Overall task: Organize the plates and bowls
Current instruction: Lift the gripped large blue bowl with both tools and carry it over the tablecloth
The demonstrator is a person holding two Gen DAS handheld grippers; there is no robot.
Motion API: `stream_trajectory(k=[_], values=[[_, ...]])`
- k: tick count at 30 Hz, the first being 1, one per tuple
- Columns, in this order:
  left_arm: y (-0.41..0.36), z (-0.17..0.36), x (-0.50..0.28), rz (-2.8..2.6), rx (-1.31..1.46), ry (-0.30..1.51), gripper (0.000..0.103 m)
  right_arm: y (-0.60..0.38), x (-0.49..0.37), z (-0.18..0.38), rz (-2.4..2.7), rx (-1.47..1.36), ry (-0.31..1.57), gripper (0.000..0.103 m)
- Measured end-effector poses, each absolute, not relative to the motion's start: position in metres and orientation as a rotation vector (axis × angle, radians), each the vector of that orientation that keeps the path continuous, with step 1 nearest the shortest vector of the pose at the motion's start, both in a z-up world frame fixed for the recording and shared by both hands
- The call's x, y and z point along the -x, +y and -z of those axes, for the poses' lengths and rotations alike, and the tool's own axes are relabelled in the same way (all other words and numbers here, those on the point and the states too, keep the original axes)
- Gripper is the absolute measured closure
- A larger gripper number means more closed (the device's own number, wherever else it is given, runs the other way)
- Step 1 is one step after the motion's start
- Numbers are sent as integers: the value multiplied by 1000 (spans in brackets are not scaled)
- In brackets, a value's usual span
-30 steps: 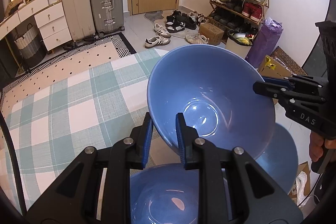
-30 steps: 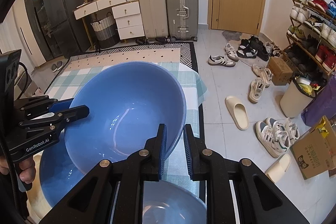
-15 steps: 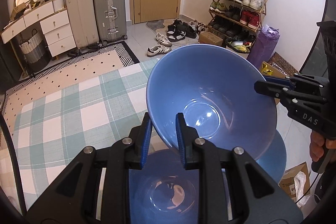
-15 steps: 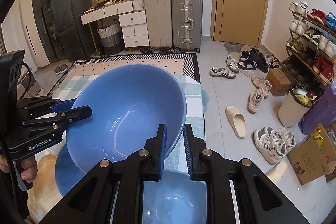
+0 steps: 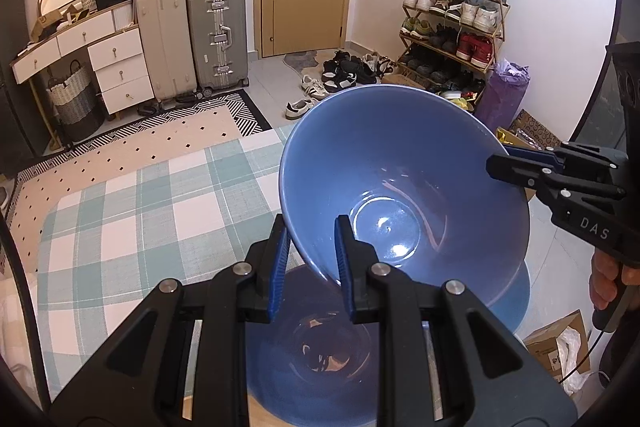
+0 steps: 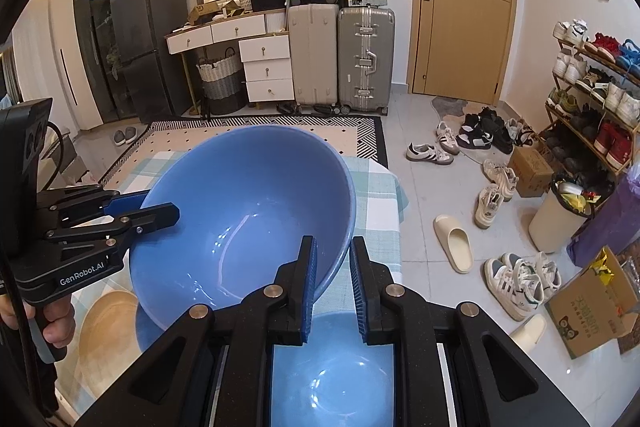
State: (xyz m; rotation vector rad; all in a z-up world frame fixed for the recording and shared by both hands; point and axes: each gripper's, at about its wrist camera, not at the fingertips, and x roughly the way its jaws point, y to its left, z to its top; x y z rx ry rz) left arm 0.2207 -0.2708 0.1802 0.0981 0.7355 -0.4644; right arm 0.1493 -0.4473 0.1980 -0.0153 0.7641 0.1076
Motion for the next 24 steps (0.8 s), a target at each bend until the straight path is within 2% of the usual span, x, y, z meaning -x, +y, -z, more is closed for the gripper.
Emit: stream_trajectory(k=[24], values=[[-228, -212, -142, 408, -79, 716, 85, -405, -116, -214, -171, 30, 738, 85]])
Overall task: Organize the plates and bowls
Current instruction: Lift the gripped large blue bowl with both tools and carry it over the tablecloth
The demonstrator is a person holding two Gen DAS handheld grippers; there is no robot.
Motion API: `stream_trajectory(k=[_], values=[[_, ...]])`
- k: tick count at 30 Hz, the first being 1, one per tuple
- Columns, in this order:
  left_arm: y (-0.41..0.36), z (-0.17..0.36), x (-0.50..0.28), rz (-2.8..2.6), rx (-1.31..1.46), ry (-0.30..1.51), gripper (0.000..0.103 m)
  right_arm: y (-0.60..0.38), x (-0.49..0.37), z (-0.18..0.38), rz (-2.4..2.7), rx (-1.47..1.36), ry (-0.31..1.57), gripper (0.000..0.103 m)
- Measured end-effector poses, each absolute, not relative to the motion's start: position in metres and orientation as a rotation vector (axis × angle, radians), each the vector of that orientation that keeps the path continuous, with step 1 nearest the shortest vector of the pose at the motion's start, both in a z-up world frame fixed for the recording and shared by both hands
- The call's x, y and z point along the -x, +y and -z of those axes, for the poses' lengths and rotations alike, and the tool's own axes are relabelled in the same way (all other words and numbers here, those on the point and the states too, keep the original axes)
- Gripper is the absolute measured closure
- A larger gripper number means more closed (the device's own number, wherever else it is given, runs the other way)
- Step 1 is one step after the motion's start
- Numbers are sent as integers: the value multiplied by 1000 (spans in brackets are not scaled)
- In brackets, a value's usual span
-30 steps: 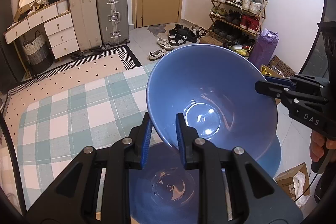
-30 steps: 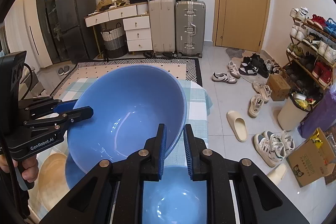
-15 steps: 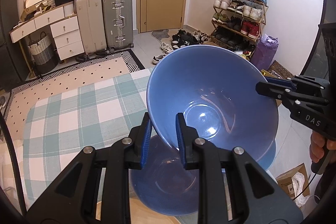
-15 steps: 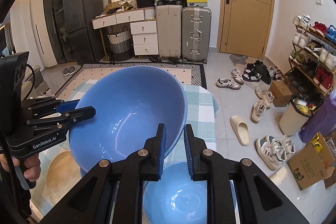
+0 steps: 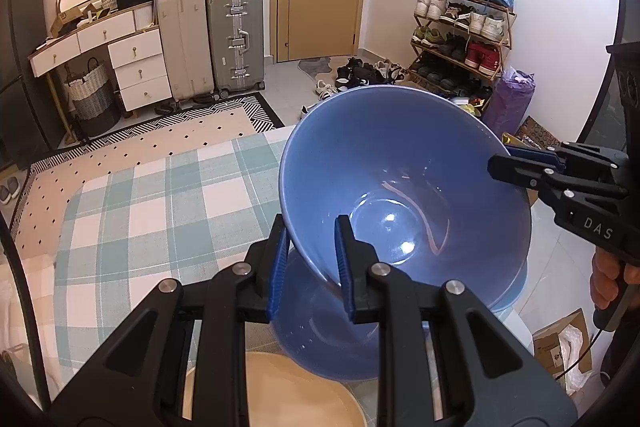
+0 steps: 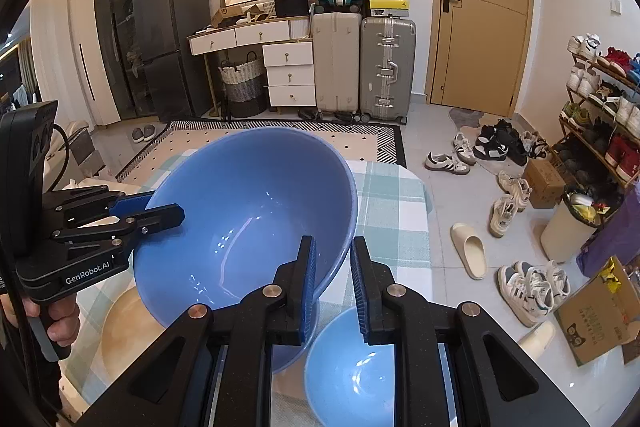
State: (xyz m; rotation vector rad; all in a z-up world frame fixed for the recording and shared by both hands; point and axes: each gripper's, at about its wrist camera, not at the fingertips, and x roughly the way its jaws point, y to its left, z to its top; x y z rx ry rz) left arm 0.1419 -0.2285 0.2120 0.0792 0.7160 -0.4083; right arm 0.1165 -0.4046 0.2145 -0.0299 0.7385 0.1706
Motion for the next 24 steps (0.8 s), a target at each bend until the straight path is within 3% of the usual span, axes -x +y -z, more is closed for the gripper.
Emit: stream_trajectory(k=[24], values=[[-203, -182, -124, 387, -75, 749, 85, -389, -104, -188, -216, 11, 783, 84]])
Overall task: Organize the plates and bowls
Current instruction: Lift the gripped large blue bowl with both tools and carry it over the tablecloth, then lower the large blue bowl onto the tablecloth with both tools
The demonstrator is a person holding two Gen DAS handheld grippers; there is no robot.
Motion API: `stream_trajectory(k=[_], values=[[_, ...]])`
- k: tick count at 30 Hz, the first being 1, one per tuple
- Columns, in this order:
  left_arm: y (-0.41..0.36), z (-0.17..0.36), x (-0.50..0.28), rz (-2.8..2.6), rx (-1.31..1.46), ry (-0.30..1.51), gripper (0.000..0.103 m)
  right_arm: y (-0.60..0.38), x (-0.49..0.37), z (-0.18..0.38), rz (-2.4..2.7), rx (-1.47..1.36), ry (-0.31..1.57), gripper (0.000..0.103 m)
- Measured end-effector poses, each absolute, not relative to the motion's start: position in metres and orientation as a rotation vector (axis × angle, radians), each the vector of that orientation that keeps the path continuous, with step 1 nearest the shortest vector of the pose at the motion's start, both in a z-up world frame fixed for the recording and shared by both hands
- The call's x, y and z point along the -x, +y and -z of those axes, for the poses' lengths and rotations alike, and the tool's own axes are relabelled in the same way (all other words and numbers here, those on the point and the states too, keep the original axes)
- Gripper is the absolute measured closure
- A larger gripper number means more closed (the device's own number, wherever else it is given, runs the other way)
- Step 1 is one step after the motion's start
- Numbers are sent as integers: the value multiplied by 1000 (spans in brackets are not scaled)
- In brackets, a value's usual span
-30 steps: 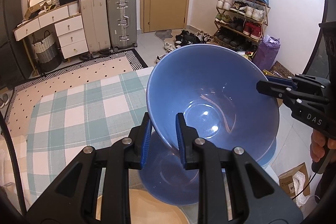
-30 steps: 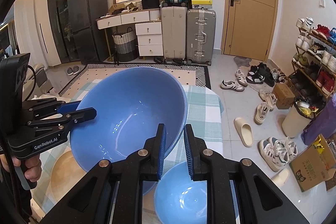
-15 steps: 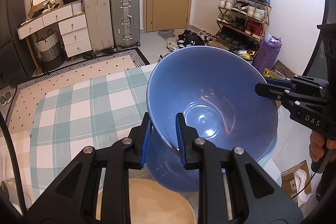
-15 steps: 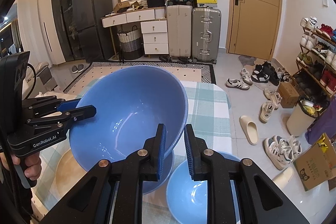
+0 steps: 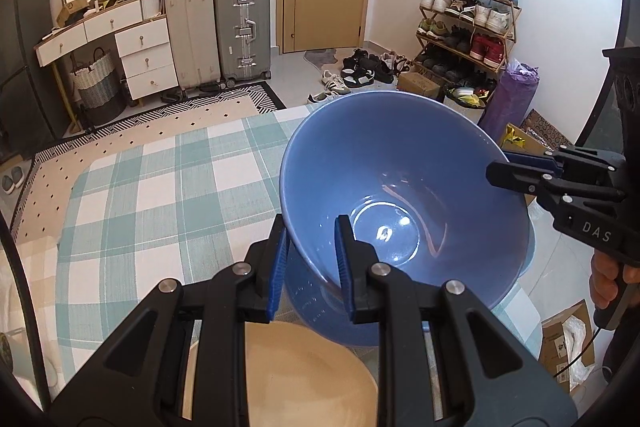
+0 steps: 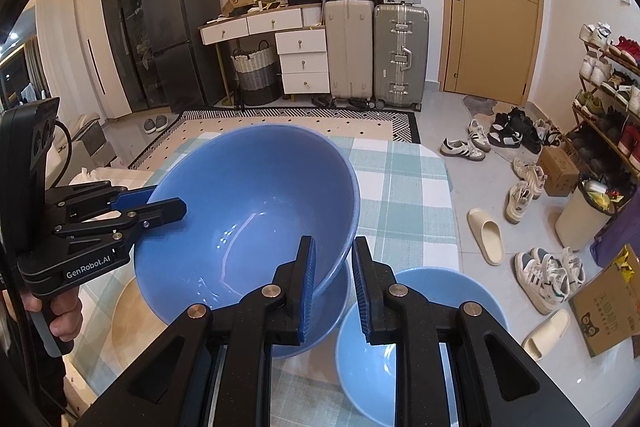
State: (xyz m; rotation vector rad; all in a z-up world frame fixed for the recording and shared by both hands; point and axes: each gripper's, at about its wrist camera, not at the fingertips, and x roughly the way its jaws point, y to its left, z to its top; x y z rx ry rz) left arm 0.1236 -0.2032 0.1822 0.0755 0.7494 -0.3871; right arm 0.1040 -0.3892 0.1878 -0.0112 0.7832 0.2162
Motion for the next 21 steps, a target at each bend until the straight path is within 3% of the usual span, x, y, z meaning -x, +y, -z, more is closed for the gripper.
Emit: stream_trajectory(k=[21], values=[[-186, -115, -145, 365, -79, 796, 85, -372, -111, -135, -219, 9, 869, 84]])
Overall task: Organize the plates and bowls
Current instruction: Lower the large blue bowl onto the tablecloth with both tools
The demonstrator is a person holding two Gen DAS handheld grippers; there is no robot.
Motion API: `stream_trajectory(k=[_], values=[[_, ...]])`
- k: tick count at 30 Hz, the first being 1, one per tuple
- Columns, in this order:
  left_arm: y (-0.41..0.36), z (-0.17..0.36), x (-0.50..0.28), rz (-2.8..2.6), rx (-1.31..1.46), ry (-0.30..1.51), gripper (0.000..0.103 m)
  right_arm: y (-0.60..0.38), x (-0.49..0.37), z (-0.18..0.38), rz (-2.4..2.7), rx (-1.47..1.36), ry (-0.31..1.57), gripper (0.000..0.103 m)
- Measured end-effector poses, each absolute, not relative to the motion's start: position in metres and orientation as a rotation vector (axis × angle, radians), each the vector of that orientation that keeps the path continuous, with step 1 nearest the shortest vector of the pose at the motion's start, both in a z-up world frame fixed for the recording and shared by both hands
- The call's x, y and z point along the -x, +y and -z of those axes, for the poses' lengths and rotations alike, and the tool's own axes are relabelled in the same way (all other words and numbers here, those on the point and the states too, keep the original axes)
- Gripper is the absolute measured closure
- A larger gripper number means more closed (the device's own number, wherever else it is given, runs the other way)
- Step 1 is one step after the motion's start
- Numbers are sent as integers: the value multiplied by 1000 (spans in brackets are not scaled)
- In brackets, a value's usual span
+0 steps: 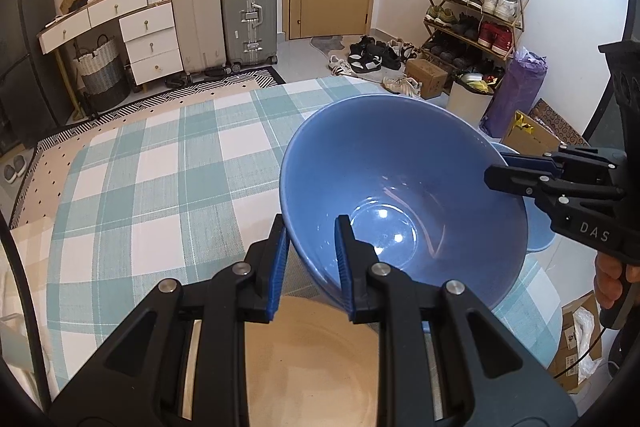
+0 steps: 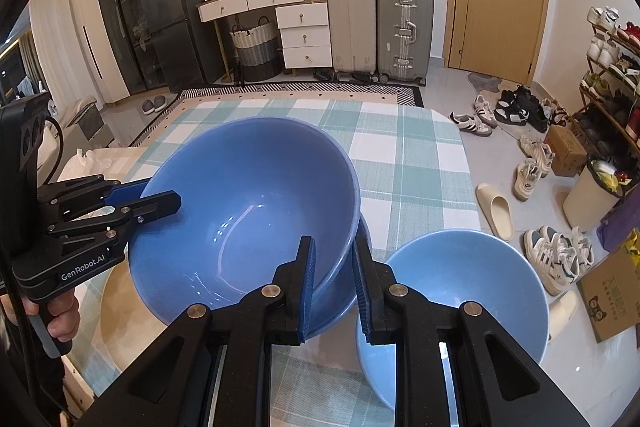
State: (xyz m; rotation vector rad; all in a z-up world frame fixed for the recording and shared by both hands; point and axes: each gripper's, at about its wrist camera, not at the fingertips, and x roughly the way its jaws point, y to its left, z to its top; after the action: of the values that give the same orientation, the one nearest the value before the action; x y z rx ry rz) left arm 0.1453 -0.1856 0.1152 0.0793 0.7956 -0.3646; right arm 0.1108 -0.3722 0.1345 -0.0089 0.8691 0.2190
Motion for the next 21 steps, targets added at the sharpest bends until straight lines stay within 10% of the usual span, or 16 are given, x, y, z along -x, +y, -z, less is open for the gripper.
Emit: stream_trajectory(k=[21], values=[[-196, -59, -166, 311, -135, 820, 84, -370, -123, -98, -205, 36, 917, 84]])
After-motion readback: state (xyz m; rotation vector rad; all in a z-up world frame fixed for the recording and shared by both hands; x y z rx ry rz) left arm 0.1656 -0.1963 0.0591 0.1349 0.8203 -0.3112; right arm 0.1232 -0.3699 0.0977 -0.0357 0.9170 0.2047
